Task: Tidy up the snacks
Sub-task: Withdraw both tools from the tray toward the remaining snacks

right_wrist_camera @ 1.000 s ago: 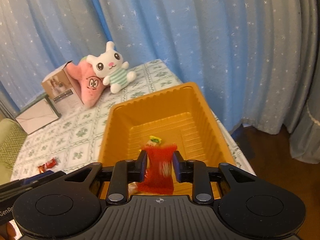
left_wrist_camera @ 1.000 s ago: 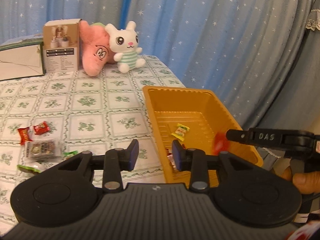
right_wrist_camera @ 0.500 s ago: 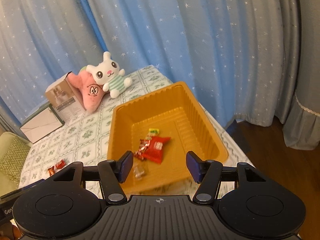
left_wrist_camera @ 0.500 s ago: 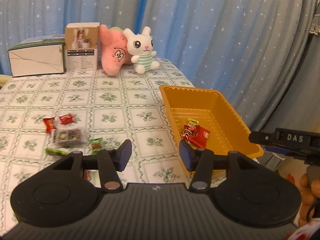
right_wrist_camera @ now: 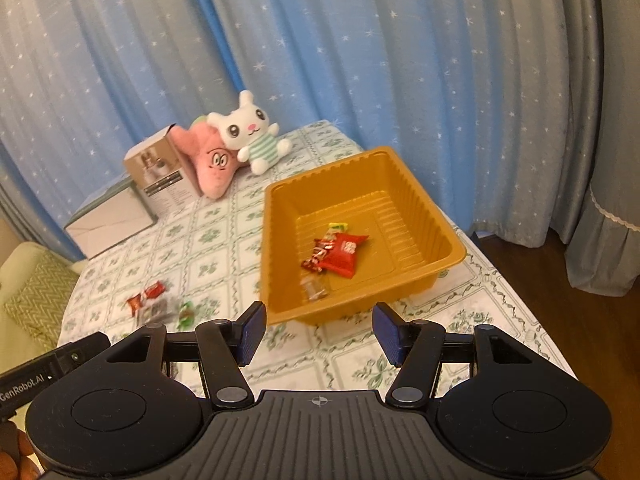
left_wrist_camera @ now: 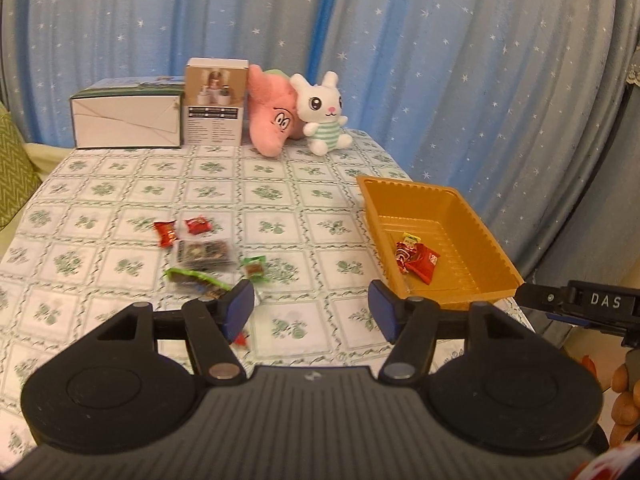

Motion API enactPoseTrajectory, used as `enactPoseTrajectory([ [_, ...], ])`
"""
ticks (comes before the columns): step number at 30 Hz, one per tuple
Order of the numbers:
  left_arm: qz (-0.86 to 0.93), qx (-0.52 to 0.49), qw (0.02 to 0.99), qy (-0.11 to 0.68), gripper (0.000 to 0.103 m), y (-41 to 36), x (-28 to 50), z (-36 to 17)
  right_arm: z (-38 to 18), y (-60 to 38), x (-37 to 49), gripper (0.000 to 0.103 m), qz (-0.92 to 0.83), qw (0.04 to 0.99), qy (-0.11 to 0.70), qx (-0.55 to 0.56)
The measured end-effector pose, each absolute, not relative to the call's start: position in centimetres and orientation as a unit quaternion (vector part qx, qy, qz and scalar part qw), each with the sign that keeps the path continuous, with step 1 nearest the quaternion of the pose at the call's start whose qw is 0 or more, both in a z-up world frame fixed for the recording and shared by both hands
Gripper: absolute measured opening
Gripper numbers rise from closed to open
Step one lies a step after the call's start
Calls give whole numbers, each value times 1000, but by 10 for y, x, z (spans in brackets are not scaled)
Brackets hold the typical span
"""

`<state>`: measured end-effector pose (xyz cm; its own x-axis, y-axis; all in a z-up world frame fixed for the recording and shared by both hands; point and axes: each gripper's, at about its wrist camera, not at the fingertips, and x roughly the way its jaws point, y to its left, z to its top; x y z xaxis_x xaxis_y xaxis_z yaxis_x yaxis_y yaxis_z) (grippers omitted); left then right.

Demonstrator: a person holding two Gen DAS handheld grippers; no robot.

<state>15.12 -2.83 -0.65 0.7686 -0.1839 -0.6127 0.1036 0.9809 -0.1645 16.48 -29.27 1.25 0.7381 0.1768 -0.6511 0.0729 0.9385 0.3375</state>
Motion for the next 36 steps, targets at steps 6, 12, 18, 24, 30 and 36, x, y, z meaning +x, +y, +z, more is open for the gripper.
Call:
enactPoseTrajectory([
  [6,-64,-53,941,329,68,-14,136,-2,14,-271,154,61,45,919,363,149],
  [12,-52,-45,940,334,72,-1,127,-6,7,-255,149,68,62,915,373,142],
  [18,-41,-36,937,344,73,11,118,-15,-3,-242,146,71,71,910,387,134],
  [24,-32,-32,935,351,73,24,116,-23,-8,-232,147,71,81,908,391,128],
  [30,-47,-21,931,363,74,35,120,-29,-14,-224,148,71,87,905,397,123],
  [36,-68,7,926,372,74,38,131,-36,-21,-215,154,71,97,906,397,111],
])
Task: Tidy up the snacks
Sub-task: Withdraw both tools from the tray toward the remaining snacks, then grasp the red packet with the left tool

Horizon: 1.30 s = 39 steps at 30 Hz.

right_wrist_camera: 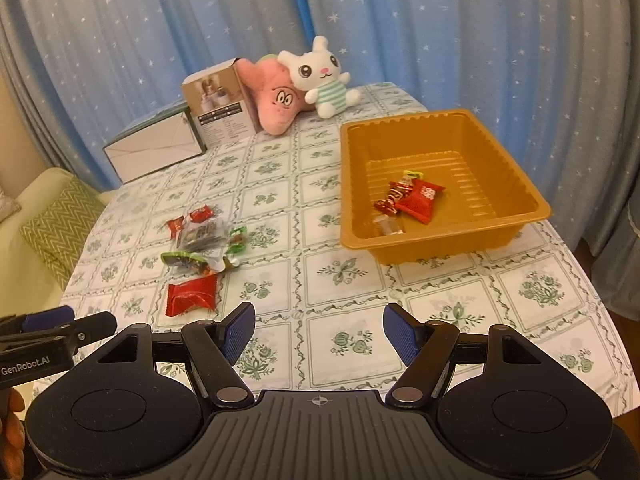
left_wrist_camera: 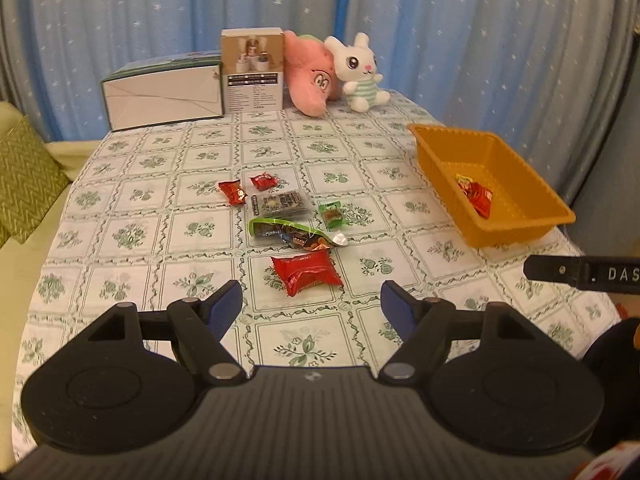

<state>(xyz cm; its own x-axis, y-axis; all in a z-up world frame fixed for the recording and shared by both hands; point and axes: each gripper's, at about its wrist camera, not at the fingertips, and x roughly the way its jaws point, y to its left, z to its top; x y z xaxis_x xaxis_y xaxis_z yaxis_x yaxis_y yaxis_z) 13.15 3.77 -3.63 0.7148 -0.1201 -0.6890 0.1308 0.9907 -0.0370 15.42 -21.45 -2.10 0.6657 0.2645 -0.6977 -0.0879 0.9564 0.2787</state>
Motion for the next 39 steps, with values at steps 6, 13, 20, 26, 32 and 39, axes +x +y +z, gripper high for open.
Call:
enactPoseTrajectory([
  [6,-100,44,919,379,73,42,154,-49,-32,-205,166,71,104,903,403,102],
  [13,-139,111,901,395,71,38,185,-74,-53,-193,186,71,113,897,418,93],
  [20,-180,176,882,398,67,32,220,-101,-76,-183,206,71,114,888,437,90],
  [26,-218,216,860,408,59,26,243,-125,-92,-176,219,71,116,882,449,82],
  [32,-253,221,849,408,54,25,254,-133,-101,-168,231,71,118,879,455,79],
  [39,-259,165,849,430,28,31,259,-138,-107,-160,239,71,124,879,456,68],
])
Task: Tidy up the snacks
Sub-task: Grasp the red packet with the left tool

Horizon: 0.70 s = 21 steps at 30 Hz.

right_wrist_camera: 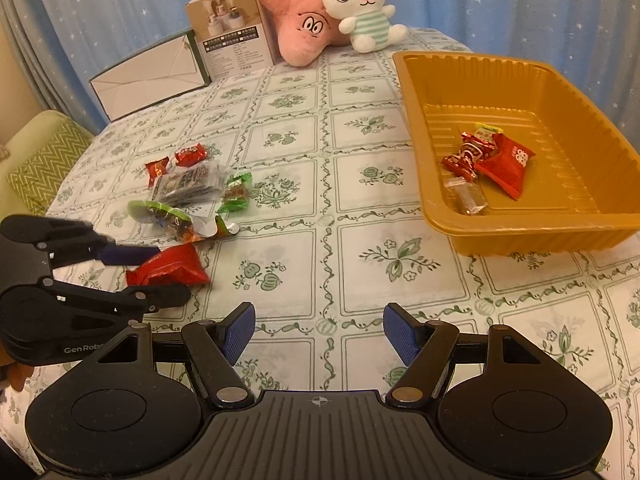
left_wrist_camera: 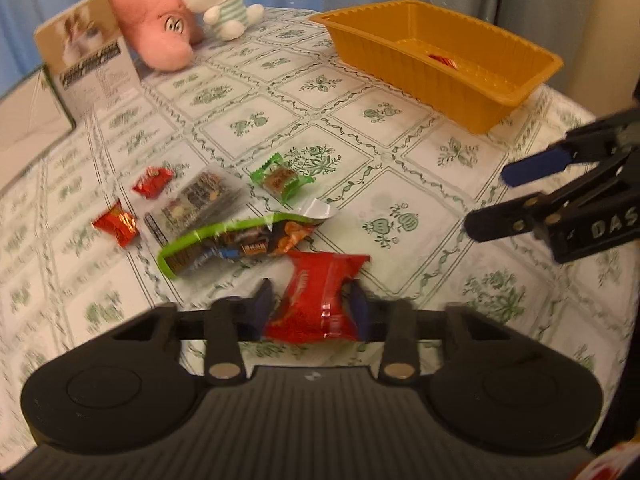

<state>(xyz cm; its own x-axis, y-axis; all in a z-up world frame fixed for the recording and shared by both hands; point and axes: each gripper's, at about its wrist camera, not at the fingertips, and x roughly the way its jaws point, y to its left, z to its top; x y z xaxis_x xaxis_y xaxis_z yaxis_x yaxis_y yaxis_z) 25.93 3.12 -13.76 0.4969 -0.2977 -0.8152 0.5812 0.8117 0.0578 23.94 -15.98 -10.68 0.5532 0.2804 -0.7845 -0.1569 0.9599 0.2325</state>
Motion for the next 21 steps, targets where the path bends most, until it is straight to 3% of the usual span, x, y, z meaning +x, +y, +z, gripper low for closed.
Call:
enactPoseTrajectory([
  [15,-50,-31,916,396,25,115,237,-98,-94,-98,271,70,262,882,390,-29],
  [17,-39,-51,921,384,25,123,234,-92,-91,-84,278,66,293,879,373,-55],
  [19,-35,-55,924,376,25,127,233,-87,-93,-67,285,54,318,872,361,-91],
  [21,-33,-63,925,372,25,129,234,-87,-98,-52,289,52,334,864,353,-132],
])
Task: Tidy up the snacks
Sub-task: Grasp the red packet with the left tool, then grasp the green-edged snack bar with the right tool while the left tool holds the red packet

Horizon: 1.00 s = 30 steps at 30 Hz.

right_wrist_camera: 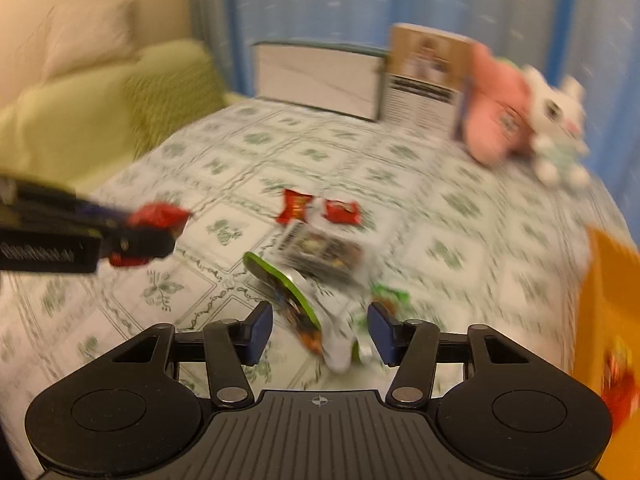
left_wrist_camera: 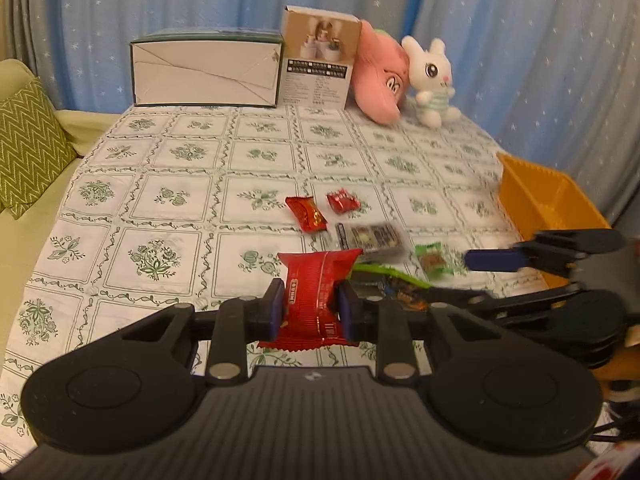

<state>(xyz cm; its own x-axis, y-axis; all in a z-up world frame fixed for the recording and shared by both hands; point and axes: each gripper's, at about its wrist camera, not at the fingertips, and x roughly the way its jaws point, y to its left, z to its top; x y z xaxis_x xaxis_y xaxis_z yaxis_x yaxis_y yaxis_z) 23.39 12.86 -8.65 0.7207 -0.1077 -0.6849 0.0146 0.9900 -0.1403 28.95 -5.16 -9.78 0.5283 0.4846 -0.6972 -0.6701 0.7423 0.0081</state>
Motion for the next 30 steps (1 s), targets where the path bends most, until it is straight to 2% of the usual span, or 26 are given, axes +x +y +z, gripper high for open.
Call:
enactPoseTrajectory([
  [2,-34,-68,925,372,25,129,234,-88,-108,-35,292,49,341,855,348,-179],
  [6,-34,-79,923,375,25,129,232,-94,-132,-12,295,33,345,831,351,-258],
  [7,-36,-80,922,376,25,129,232,-95,-136,-11,295,32,346,830,345,-269],
  [13,-37,-87,918,384,25,125,228,-102,-138,-12,298,24,339,833,354,-256],
  [18,-40,-86,918,384,25,120,223,-100,-122,-31,296,23,333,842,389,-168],
  [25,-46,-80,918,385,25,105,208,-90,-97,-90,281,23,291,849,439,38],
  [30,-53,-68,919,384,25,84,191,-79,-76,-119,258,23,267,856,436,85],
])
